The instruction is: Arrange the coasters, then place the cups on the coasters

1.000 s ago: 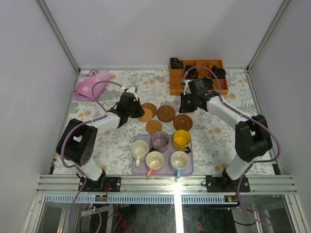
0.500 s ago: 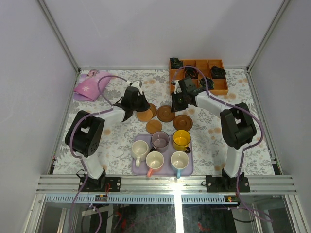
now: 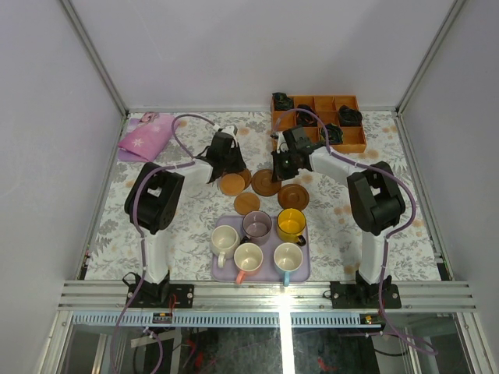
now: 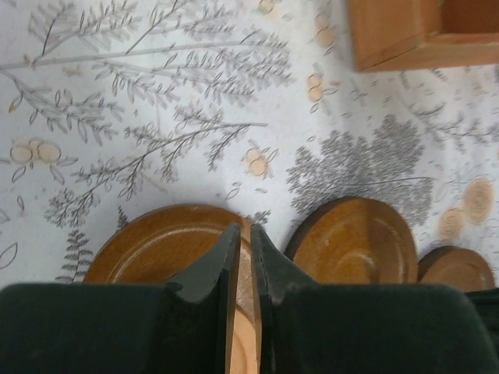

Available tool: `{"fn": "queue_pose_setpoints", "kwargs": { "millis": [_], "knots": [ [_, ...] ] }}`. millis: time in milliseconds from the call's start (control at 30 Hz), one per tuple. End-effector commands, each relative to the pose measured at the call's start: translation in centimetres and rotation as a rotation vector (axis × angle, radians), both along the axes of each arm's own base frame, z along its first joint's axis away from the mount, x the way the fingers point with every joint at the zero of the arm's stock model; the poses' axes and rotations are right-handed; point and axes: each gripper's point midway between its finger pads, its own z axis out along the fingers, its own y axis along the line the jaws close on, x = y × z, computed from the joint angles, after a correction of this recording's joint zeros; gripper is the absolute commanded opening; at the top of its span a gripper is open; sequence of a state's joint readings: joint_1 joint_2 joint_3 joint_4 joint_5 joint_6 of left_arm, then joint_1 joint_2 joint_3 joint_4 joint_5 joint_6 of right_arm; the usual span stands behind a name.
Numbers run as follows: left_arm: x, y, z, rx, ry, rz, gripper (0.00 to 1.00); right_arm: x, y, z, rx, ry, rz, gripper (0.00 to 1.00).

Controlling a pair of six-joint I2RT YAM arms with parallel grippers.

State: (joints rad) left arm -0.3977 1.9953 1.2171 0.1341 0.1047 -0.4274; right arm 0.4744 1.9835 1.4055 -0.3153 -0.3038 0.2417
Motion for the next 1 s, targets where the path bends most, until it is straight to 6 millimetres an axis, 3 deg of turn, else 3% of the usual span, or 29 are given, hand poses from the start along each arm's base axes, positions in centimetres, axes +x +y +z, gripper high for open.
{"fn": "queue_pose_setpoints", "kwargs": {
  "millis": [0,433,833,967],
  "knots": [
    [0.1,1.0,-0.8,0.051,0.031,0.022,0.09,1.0,1.7,1.4,0.04,-0.049,0.039,0.01],
    [-2.6,4.4,-4.4,0.099,0.156,0.112,0.09,0.9,2.2,0.3,0.047,-0.016,0.045,0.01],
    [-4.6,11.9,-6.1,0.191,0.246,0.372,0.09,0.2,2.6,-0.9,0.042,0.025,0.054,0.03],
    [-5.1,12.9,-6.3,0.199,0.281,0.403,0.09,0.1,3.0,-1.2,0.047,0.044,0.063,0.03]
  ]
}}
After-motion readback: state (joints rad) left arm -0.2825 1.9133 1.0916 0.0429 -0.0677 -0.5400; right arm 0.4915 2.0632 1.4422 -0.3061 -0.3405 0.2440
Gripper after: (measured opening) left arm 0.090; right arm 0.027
